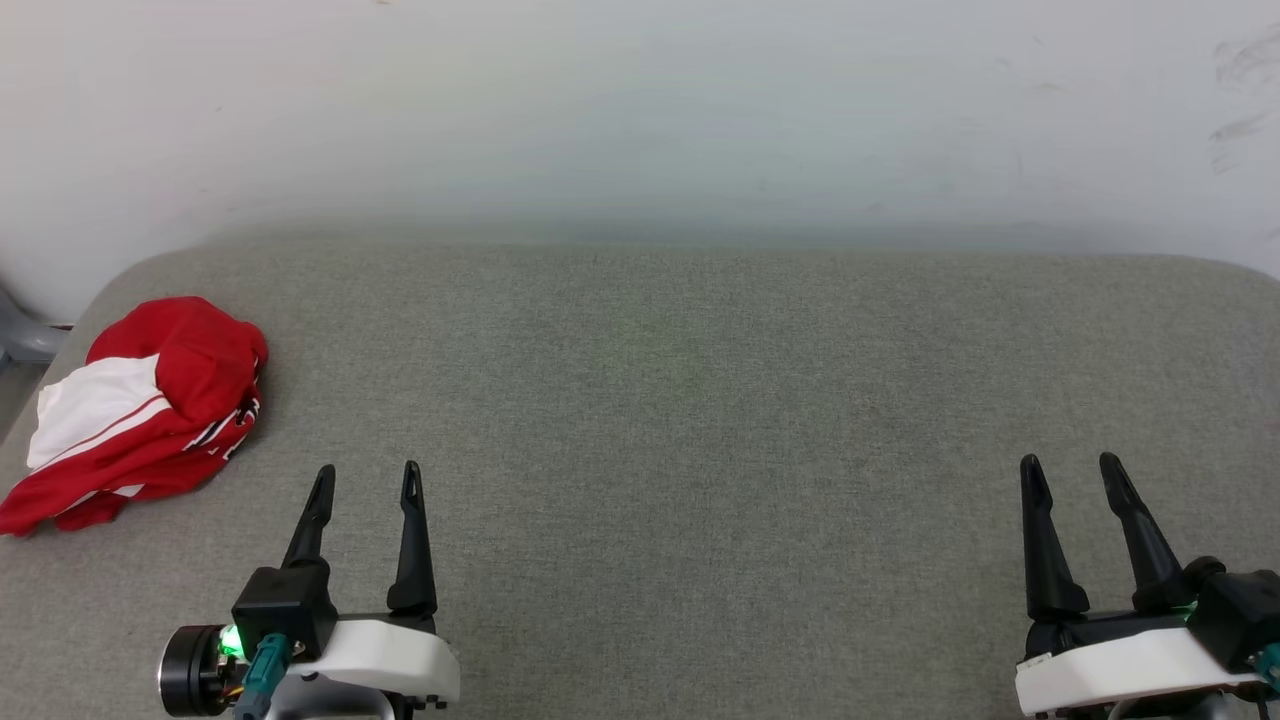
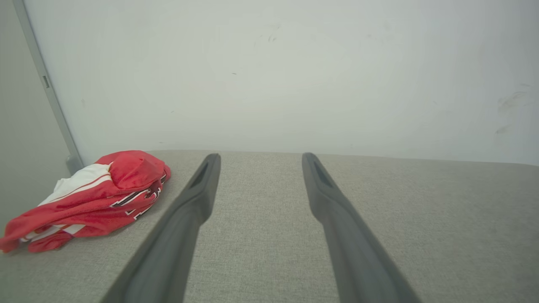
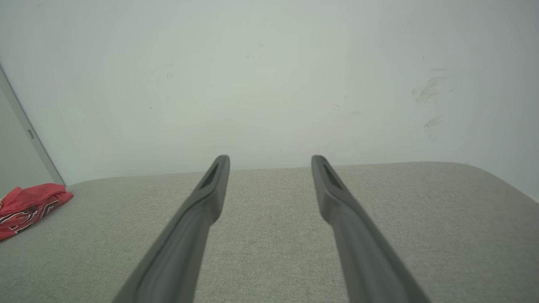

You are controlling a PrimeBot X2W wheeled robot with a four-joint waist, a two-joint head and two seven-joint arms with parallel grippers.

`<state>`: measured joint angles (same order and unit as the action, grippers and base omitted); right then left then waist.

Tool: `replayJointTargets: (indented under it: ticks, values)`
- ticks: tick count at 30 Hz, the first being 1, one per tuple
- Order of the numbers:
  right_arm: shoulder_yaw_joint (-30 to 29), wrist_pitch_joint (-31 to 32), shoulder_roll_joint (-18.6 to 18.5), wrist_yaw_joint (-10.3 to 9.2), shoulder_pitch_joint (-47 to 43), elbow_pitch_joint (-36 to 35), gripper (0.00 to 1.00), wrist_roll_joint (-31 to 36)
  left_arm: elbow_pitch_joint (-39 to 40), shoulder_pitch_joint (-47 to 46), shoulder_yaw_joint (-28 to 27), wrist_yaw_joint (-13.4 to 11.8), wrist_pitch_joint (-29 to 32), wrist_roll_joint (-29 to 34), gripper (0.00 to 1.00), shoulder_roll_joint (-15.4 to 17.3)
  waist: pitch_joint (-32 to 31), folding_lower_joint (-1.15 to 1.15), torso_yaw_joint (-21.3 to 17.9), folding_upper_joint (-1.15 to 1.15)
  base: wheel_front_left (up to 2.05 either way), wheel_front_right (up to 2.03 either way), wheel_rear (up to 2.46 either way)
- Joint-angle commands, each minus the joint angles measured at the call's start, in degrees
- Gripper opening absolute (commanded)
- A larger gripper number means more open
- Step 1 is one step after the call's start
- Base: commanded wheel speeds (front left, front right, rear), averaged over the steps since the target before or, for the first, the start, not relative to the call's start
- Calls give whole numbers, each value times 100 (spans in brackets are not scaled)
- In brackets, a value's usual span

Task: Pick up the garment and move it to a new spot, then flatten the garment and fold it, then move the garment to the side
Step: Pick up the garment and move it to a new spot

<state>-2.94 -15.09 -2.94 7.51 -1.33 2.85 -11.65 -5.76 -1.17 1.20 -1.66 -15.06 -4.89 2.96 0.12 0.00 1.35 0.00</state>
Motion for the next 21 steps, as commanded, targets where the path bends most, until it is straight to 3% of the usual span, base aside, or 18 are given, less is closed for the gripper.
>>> replayJointTargets:
  ticks: [1, 11, 21]
  values:
    - [3, -12, 11, -4, -30, 19, 100, -15, -15, 54, -5, -11, -17, -37, 100, -10, 0, 0, 2, 0, 0, 0, 0]
    - [28, -12, 11, -4, -61, 19, 100, 13, -47, -30, 27, -28, -17, -20, 100, -10, 14, 0, 133, 0, 0, 0, 0]
    - [55, -12, 11, -4, -66, -10, 100, 62, -46, -97, 6, -55, -17, -2, 100, -10, 77, 0, 696, 0, 0, 0, 0]
